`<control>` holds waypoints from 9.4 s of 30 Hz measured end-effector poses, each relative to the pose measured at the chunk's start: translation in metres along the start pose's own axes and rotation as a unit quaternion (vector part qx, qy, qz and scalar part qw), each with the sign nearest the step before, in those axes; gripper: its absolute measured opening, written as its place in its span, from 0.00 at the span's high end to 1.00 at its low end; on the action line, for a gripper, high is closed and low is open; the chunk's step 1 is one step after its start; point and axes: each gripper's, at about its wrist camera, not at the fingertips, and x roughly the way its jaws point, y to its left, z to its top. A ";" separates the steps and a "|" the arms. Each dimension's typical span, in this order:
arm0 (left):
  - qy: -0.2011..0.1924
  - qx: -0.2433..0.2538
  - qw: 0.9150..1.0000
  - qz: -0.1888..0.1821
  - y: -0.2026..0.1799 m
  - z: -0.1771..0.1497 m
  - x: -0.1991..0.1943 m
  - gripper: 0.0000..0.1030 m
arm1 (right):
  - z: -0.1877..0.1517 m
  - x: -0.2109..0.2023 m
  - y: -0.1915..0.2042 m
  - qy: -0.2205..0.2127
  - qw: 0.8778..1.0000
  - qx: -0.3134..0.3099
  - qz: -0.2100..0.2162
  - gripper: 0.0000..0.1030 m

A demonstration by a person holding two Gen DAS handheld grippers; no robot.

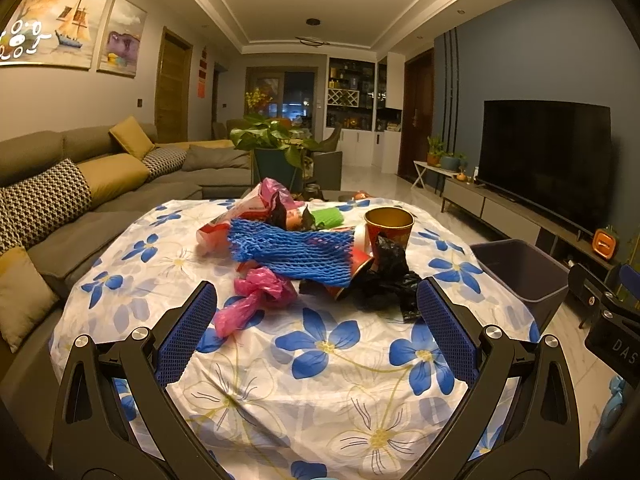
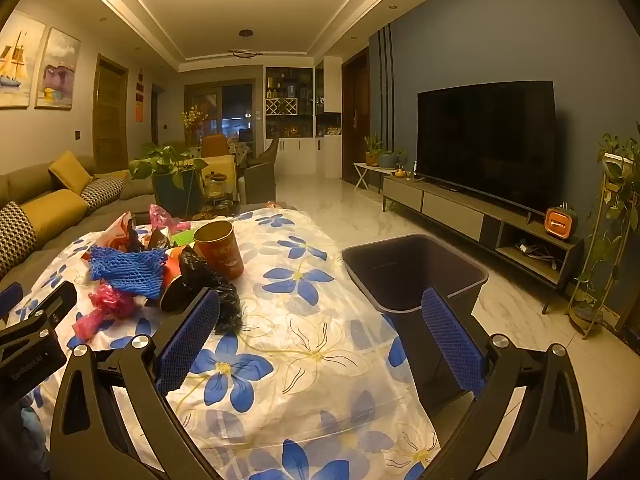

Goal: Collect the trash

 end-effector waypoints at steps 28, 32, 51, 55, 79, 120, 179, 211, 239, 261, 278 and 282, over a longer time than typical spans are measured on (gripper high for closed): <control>0.007 -0.003 1.000 -0.005 -0.003 -0.002 0.005 0.04 | 0.000 0.004 -0.001 0.001 1.000 -0.001 0.000 0.05; 0.007 -0.003 1.000 -0.005 -0.003 -0.002 0.005 0.04 | 0.000 0.003 0.000 0.000 1.000 0.000 -0.001 0.05; 0.010 -0.005 1.000 -0.009 -0.005 -0.004 0.006 0.04 | -0.004 0.005 -0.002 0.000 1.000 -0.003 -0.001 0.05; 0.010 -0.005 1.000 -0.008 -0.005 -0.004 0.006 0.04 | -0.004 0.005 -0.001 0.001 1.000 -0.002 -0.001 0.05; 0.012 -0.002 1.000 -0.010 -0.006 -0.007 0.007 0.04 | -0.005 0.005 -0.001 0.001 1.000 -0.003 -0.003 0.05; 0.038 -0.029 0.998 0.045 0.081 -0.032 0.112 0.16 | -0.025 0.124 0.064 0.056 0.992 -0.014 0.114 0.12; 0.016 -0.027 0.997 -0.066 0.043 0.016 0.062 0.79 | -0.009 0.122 0.019 0.034 0.991 0.012 0.132 0.84; -0.038 0.045 0.961 -0.271 -0.183 0.060 0.135 0.79 | 0.036 0.125 -0.113 -0.057 0.997 0.053 -0.025 0.84; 0.013 0.032 0.937 -0.348 -0.268 0.042 0.230 0.78 | 0.045 0.164 -0.151 -0.064 0.992 0.075 -0.076 0.82; 0.028 -0.008 0.945 -0.327 -0.245 0.039 0.258 0.11 | 0.040 0.193 -0.160 -0.034 0.992 0.092 -0.077 0.49; 0.002 0.001 0.979 -0.202 -0.157 0.027 0.191 0.06 | 0.029 0.152 -0.129 -0.044 0.995 0.084 -0.043 0.21; -0.004 0.022 0.986 -0.167 -0.122 0.017 0.174 0.06 | 0.029 0.138 -0.112 -0.050 0.996 0.079 -0.016 0.21</control>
